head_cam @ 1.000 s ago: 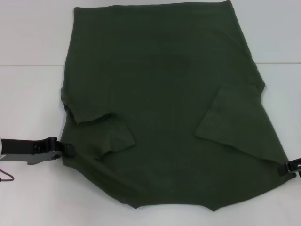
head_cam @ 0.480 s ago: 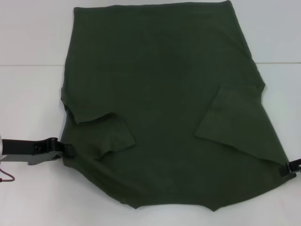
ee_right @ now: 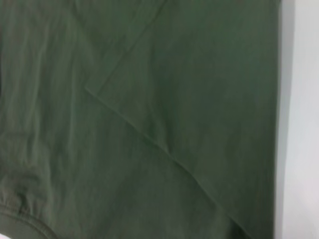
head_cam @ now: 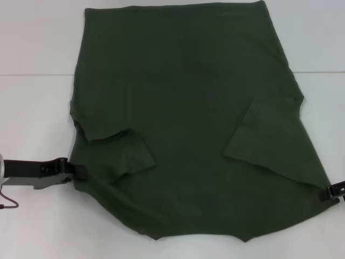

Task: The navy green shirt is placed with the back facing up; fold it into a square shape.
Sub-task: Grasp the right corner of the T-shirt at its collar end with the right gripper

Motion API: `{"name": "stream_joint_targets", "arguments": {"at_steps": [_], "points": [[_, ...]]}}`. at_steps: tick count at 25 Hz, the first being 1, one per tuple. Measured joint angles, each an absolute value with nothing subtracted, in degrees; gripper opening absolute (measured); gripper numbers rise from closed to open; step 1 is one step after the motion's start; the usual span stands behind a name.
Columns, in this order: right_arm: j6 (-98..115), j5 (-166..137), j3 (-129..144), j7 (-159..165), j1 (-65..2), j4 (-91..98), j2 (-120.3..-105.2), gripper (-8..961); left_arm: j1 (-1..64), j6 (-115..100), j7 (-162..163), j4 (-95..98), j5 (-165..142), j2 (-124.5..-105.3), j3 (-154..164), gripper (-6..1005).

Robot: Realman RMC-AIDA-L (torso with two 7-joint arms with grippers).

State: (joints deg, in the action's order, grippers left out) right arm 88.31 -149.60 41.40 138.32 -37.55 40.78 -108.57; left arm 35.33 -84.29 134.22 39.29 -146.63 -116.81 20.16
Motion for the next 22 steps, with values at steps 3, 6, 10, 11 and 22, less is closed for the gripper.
{"name": "stream_joint_targets", "arguments": {"at_steps": [3,6,10,11,22], "points": [[88.19,-149.59,41.4,138.3,-37.69,40.75,-108.68,880,35.33,-84.28,134.16,39.28,-146.52,-116.81,20.19,37],[88.16,-149.61,41.4,138.29,-37.79,40.75,-108.8,880,35.37,-84.25,134.13,39.28,-146.47,-116.8,20.22,37],[88.06,-149.66,41.61,138.2,-38.03,40.46,-108.85,880,35.39,-84.21,134.12,39.28,-146.45,-116.8,20.14,37],[88.01,-149.69,41.73,138.2,-38.07,40.42,-108.88,880,35.39,-84.2,134.11,39.28,-146.44,-116.8,20.12,37],[87.79,-149.77,41.93,138.34,-37.85,40.71,-108.76,879,35.42,-84.16,133.48,38.69,-145.74,-116.8,20.18,37]]}}
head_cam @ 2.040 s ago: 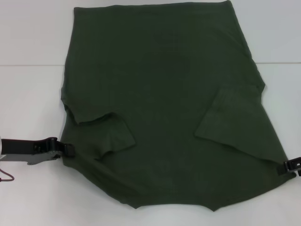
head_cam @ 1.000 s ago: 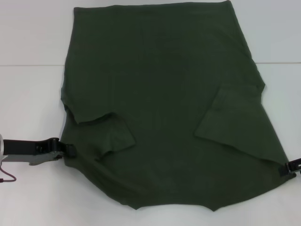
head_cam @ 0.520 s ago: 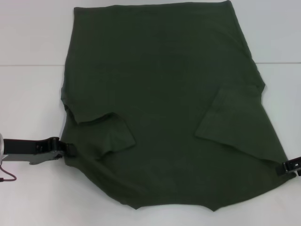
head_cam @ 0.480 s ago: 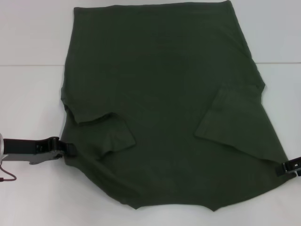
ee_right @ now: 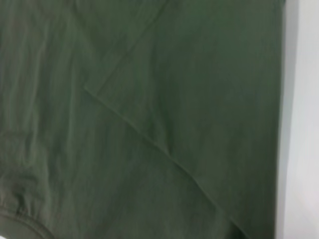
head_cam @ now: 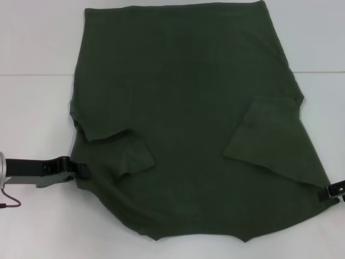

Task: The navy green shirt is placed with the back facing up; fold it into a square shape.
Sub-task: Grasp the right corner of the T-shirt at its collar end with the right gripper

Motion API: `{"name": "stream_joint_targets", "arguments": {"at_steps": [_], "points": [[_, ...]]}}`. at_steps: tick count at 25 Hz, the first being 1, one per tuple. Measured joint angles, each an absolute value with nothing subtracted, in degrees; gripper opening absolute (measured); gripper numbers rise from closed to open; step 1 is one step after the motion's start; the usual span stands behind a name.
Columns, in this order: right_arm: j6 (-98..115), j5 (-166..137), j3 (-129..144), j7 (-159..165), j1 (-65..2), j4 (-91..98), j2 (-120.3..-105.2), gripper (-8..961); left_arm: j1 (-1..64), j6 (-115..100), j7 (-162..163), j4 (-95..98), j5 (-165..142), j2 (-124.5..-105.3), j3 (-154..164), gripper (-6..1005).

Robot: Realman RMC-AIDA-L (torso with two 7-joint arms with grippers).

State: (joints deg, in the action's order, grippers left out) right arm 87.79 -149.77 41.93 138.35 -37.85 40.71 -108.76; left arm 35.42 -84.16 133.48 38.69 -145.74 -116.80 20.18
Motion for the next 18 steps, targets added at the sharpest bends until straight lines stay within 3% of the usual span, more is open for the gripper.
{"name": "stream_joint_targets", "arguments": {"at_steps": [18], "points": [[87.8,-149.77,42.09,138.34,-38.09,40.22,-108.96,880,35.42,-84.11,132.94,38.62,-145.72,-116.72,19.96,37]]}}
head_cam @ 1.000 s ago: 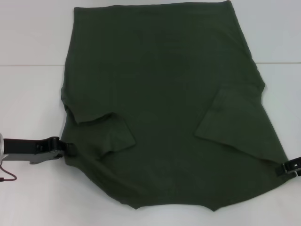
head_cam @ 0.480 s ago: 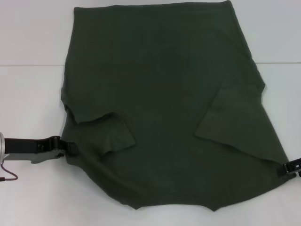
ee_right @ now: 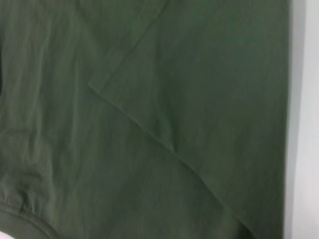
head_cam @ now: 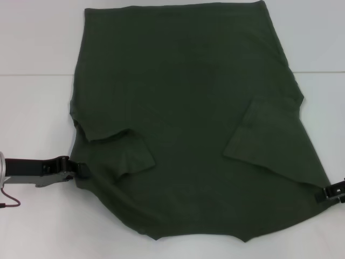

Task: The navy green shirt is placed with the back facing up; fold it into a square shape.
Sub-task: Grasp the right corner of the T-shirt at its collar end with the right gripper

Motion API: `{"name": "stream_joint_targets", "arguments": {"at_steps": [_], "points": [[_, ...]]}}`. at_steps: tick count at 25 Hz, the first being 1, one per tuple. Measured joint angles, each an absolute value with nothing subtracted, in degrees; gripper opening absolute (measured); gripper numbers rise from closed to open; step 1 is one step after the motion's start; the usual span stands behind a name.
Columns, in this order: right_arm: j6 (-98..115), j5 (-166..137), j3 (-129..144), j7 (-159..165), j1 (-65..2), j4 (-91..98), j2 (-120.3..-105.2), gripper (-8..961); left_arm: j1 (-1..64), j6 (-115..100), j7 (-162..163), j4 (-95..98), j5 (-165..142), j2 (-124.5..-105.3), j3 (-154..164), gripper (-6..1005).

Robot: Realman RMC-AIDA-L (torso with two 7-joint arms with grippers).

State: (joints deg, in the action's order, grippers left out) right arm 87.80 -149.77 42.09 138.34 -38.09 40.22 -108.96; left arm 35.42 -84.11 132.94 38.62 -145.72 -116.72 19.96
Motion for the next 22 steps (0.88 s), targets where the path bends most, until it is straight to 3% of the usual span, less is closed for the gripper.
{"name": "stream_joint_targets", "arguments": {"at_steps": [11,22], "points": [[88.06,-149.76,42.19,138.28,-38.99,40.23,-109.76,873,35.55,-84.11,132.8,38.57,-145.72,-116.71,19.86,38],[88.24,-149.76,41.87,138.84,-37.96,40.72,-108.98,858,35.6,-84.11,132.71,38.58,-145.59,-116.64,19.86,38]]}}
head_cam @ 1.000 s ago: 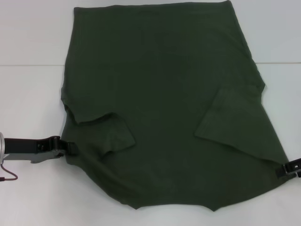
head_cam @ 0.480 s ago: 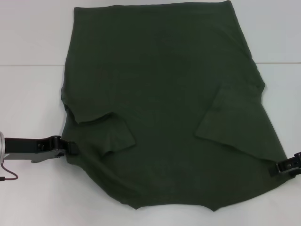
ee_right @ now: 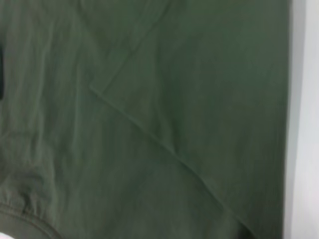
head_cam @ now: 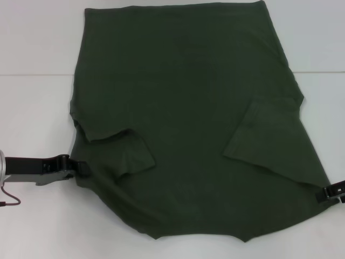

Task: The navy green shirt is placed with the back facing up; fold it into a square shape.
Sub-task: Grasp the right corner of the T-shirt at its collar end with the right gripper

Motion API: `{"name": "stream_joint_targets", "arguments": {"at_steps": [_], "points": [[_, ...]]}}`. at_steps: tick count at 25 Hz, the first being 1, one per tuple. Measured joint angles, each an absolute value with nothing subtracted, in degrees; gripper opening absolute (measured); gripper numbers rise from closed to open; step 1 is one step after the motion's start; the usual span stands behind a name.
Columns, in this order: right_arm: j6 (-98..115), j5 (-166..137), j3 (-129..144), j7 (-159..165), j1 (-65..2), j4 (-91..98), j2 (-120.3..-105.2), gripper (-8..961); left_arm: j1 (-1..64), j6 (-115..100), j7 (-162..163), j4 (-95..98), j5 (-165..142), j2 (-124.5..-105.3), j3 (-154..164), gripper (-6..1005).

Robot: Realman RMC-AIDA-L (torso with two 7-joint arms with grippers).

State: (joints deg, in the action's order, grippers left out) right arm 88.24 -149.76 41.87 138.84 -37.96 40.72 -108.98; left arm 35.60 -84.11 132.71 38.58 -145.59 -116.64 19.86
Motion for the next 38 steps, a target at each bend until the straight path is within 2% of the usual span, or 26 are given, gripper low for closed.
{"name": "stream_joint_targets", "arguments": {"at_steps": [38], "points": [[87.53,-151.18,42.27,138.78,-38.96,40.28,-109.53,804,35.79,-83.58,132.21,38.47,-145.01,-116.63,19.86,38]]}}
